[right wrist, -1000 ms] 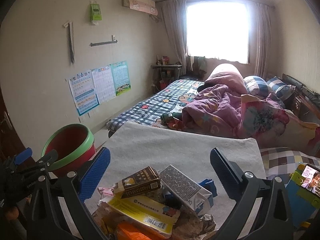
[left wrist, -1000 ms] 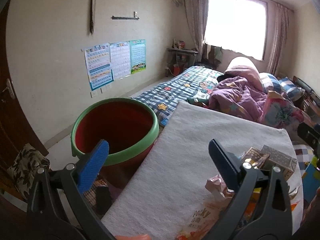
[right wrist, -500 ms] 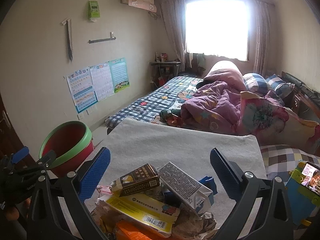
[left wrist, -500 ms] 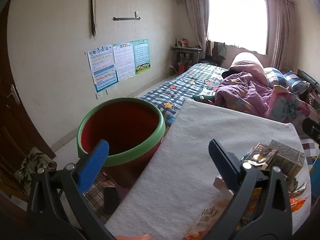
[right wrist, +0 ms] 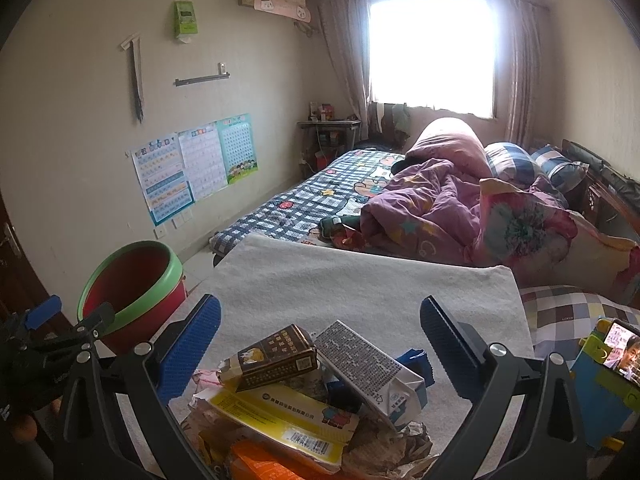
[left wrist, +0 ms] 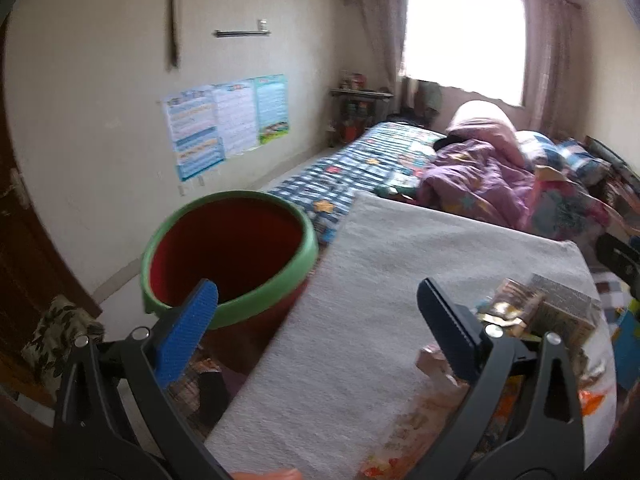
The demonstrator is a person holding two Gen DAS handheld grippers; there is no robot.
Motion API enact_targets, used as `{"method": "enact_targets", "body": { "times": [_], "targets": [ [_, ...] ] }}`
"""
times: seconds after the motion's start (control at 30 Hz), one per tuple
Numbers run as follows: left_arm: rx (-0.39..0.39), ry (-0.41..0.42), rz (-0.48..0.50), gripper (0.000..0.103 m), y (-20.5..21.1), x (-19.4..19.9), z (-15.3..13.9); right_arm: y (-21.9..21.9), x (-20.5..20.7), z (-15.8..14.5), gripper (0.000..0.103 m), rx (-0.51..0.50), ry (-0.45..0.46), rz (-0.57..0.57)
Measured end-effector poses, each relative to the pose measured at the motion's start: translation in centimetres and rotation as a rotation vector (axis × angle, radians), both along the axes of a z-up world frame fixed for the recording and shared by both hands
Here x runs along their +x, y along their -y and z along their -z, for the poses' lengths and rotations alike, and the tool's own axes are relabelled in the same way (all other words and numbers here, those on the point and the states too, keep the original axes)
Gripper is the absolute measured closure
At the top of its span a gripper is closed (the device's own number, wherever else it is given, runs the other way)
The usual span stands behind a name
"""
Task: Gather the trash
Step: 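Grasp a pink snack wrapper with the left tool while the right tool grasps an orange bag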
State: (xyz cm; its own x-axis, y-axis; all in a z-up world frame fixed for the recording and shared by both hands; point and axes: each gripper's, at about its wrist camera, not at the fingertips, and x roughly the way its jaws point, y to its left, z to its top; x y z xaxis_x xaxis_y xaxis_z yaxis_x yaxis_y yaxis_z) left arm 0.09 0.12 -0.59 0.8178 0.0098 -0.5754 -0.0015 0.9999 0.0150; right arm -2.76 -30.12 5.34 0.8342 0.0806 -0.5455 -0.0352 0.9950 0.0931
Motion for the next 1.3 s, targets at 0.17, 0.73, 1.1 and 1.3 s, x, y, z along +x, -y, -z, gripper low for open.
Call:
{"method": "enact_targets", "body": {
  "times": [0.17,0.73,1.1,1.3],
  "targets": [
    [0.061,0.012,0.143,0.005,2.0,-1.3,-0.2,1.3,0.2,0.4,0.007,0.001,-0.015,0.028],
    [0.033,-0.310,0.816,0.015,8.8,-9.0,4.3,5.7,-0.7,2.2,0.007,0.033,-0.136,0.040],
    [-0.017,-0.425,0.748,0.084,8.5,-8.5,7.2,4.1,-2.1,3.2,0.007,0.101,-0.240,-0.148],
    [-0.071,-0.360,0.695,0.084,7.5,-7.5,5.3,2.2,-3.7,4.6,0.014,0.146,-0.308,-0.280]
  ]
}}
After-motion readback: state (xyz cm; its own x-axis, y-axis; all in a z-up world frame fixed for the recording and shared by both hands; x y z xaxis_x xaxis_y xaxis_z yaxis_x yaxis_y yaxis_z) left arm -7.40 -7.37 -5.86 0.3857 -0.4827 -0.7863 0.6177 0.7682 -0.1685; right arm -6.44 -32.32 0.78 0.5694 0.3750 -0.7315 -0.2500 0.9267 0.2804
